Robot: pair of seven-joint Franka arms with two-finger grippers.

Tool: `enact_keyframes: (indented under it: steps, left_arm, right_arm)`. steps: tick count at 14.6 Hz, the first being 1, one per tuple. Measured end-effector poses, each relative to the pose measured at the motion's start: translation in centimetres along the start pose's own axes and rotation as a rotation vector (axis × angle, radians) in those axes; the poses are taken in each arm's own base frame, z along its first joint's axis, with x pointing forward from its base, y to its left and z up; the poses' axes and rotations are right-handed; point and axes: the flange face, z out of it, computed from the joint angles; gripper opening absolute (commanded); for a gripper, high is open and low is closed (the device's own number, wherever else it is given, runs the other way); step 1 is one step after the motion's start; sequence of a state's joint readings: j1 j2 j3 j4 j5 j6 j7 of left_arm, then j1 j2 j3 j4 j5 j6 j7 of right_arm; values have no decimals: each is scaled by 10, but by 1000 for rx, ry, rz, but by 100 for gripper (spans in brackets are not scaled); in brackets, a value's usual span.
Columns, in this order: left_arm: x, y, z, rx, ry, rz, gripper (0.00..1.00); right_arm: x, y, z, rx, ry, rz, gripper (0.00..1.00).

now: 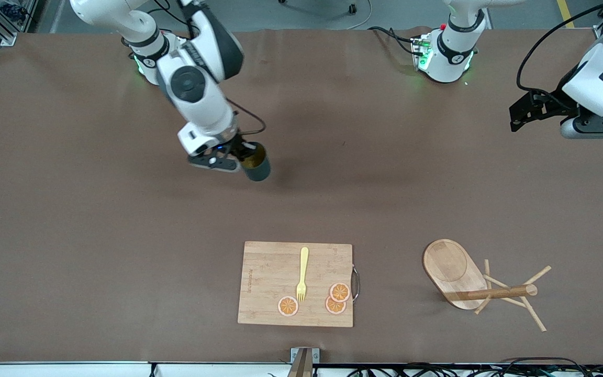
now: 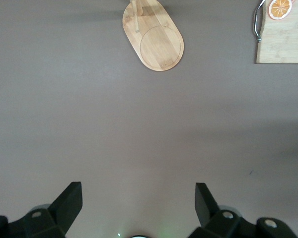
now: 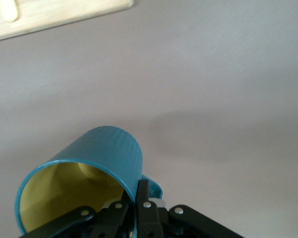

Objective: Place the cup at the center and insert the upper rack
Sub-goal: 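Carry the mug with the right gripper to the table center and lower it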

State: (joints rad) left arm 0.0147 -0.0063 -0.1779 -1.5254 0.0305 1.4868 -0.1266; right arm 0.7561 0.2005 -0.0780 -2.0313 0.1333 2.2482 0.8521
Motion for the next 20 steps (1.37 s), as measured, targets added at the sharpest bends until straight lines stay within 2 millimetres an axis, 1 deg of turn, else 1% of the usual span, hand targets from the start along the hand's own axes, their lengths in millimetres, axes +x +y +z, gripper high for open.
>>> enact_keyframes:
  steps: [2, 3, 4, 6, 7, 8, 9, 12, 14, 16, 17, 18, 20]
  left_arm:
    - [0, 0, 0, 0, 1, 0, 100]
    - [0, 0, 0, 0, 1, -1, 100]
    - [0, 0, 0, 0, 0, 0, 100]
    - [1, 0, 2, 0, -3, 1, 100]
    - [4, 1, 5, -1, -8, 1, 100]
    - [6, 1, 9, -1, -15, 2, 100]
    - [8, 1, 12, -2, -20, 3, 100]
    - [9, 2, 15, -2, -23, 5, 100]
    - [9, 5, 14, -2, -21, 10, 100]
    - [8, 13, 15, -3, -22, 24, 100]
    - [8, 19, 15, -3, -23, 36, 100]
    - [8, 28, 17, -4, -24, 47, 100]
    - [7, 54, 23, -13, -35, 28, 100]
  right_arm:
    - [-25, -40, 29, -12, 1, 48, 0]
    - [-33, -58, 44, -20, 2, 57, 0]
    - [-40, -75, 60, -29, 1, 51, 0]
    - [-48, -99, 86, -42, 3, 34, 2]
    - [-50, -108, 96, -42, 6, 30, 12]
    - [-49, -114, 105, -41, 10, 28, 44]
    - [-48, -117, 113, -43, 12, 27, 99]
    - [-44, -120, 127, -52, 13, 27, 100]
    - [-42, -122, 125, -48, 17, 25, 100]
    - [-36, -128, 109, -45, 18, 17, 100]
    - [-32, -129, 94, -55, 11, 2, 100]
    - [-27, -129, 73, -68, -1, -18, 100]
    - [-13, -123, 19, -87, -30, -62, 100]
